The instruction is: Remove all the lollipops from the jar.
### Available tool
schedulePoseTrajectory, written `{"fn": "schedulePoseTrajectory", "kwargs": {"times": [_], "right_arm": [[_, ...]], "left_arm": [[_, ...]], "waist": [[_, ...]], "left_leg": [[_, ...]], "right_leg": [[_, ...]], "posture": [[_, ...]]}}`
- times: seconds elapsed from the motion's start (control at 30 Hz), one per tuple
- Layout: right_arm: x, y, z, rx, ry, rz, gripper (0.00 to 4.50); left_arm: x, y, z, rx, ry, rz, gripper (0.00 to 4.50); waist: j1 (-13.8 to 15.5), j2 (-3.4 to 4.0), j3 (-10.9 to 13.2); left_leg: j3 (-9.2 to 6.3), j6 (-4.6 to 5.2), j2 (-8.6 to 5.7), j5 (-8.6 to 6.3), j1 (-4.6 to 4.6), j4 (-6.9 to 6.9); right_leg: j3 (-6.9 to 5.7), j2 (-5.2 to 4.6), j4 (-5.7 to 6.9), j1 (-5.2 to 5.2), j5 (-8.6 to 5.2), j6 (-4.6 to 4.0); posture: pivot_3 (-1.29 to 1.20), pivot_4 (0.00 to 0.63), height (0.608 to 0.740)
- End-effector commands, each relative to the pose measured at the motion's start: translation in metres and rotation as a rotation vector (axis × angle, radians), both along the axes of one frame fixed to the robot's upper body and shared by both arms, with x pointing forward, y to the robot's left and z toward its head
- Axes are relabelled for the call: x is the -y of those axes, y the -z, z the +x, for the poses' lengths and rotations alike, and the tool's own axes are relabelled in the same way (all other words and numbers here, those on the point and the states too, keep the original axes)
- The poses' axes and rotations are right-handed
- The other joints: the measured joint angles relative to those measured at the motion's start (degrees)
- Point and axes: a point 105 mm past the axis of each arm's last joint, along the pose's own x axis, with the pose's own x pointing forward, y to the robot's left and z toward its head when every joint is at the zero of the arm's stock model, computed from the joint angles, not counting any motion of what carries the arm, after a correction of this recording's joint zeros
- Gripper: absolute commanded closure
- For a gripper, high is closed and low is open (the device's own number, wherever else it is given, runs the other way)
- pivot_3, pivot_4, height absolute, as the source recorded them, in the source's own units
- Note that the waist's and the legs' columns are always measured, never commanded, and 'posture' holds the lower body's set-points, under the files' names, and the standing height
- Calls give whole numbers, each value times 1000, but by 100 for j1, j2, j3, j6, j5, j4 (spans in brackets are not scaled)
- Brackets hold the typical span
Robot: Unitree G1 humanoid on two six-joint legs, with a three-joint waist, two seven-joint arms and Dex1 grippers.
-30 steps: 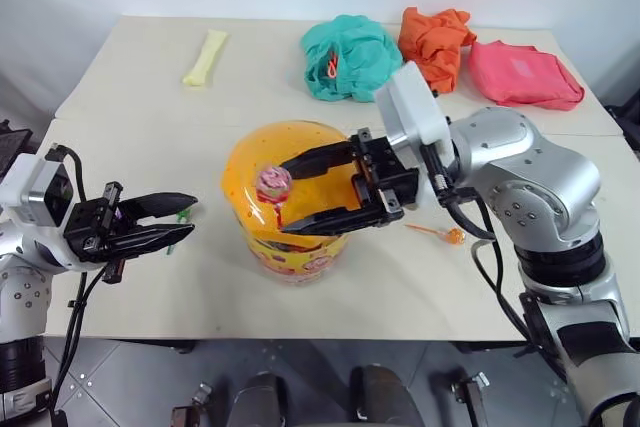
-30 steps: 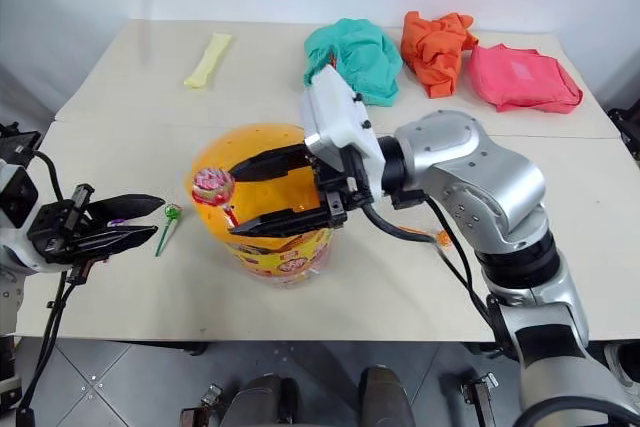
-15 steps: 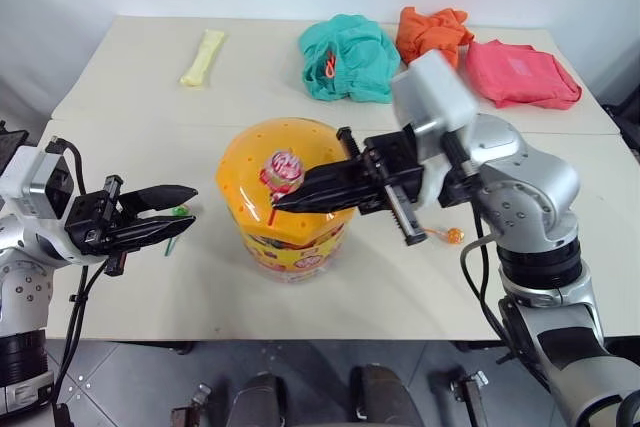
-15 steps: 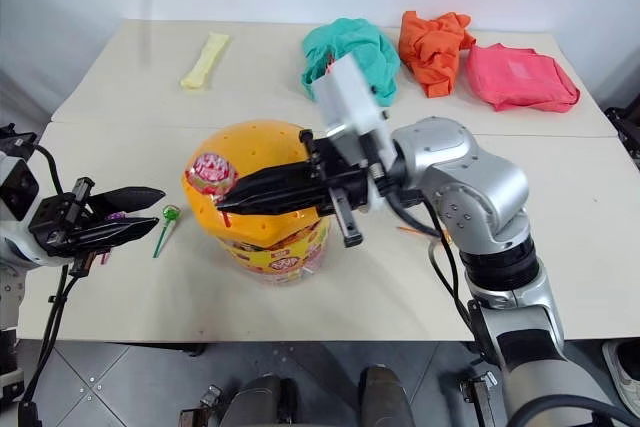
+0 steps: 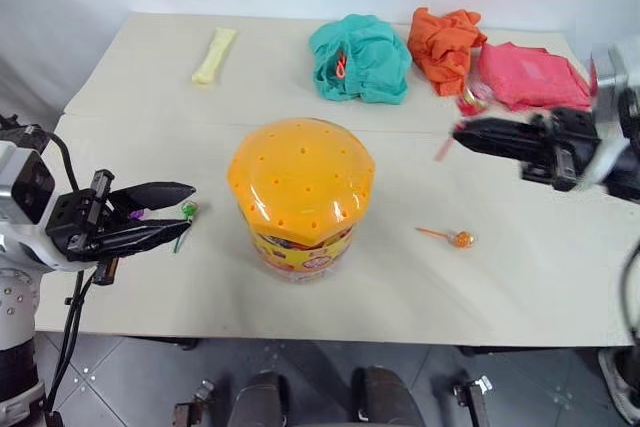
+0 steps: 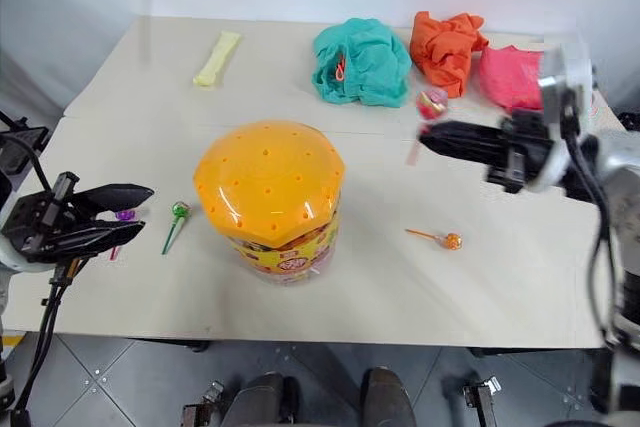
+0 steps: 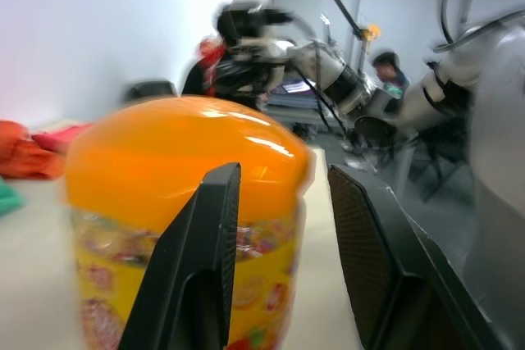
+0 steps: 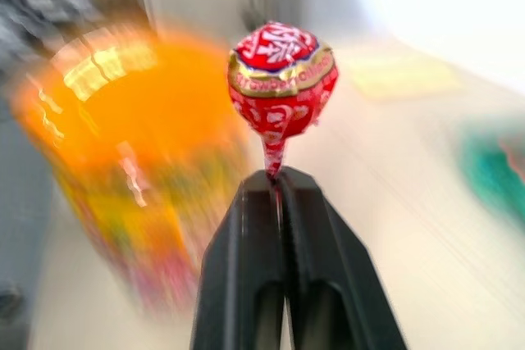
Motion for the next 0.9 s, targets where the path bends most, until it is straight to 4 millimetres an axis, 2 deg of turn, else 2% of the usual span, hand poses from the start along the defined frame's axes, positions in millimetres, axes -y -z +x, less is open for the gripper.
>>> {"fn": "schedulePoseTrajectory", "kwargs": {"times": [0.03,0.1,0.17,0.27,0.33,0.43,0.53,0.7,0.8,0.9], "right_arm": [[70,28,-2,-50,239,-196,4476],[101,56,-6,-114,337,-317,4476],[113,69,-9,-138,363,-371,4476],[136,91,-9,-197,500,-397,4476],[144,107,-12,-236,532,-457,4476],[138,114,-16,-240,490,-430,4476],[133,114,-20,-241,454,-400,3828],[121,106,-25,-200,398,-332,2157],[74,75,-33,-17,154,-141,1193],[45,55,-40,129,29,-25,170]], "left_arm": [[6,6,-10,63,38,84,2674],[6,12,-9,73,41,104,2674],[6,16,-9,75,49,122,2674],[6,29,-9,86,70,181,2674],[7,31,-7,84,71,179,2674],[6,31,-3,80,66,180,2674],[3,31,1,75,47,174,2674],[-5,31,9,24,-34,172,2674],[-26,37,26,-37,-204,167,2674],[-45,52,40,-83,-352,199,2674]], "waist": [[-6,1,0],[-26,4,0],[-58,8,1],[-94,28,0],[-67,29,0],[-26,29,0],[-11,30,0],[-11,30,0],[-24,30,0],[-32,30,0]], "left_leg": [[6,2,-2,-1,1,0],[14,3,-1,0,5,7],[31,0,-11,2,20,7],[52,0,0,2,36,6],[52,-1,10,2,36,5],[51,-1,11,2,34,5],[52,-1,11,2,30,5],[46,-1,11,2,28,6],[40,-1,13,2,31,5],[41,-2,13,2,36,1]], "right_leg": [[1,0,-6,3,0,0],[5,4,-6,2,0,0],[15,13,-6,5,0,-2],[35,13,-7,2,-1,-3],[38,12,-4,-5,-1,-3],[39,10,-5,-8,-1,-3],[39,9,-5,-6,-1,-2],[36,8,-3,-5,0,-2],[32,11,-5,-1,0,-2],[33,16,-3,0,0,-2]], "posture": [[0,150,740],[0,150,740],[0,150,740],[0,150,740],[0,150,740],[0,150,740],[0,150,740],[0,150,740],[0,150,740],[0,150,740]]}}
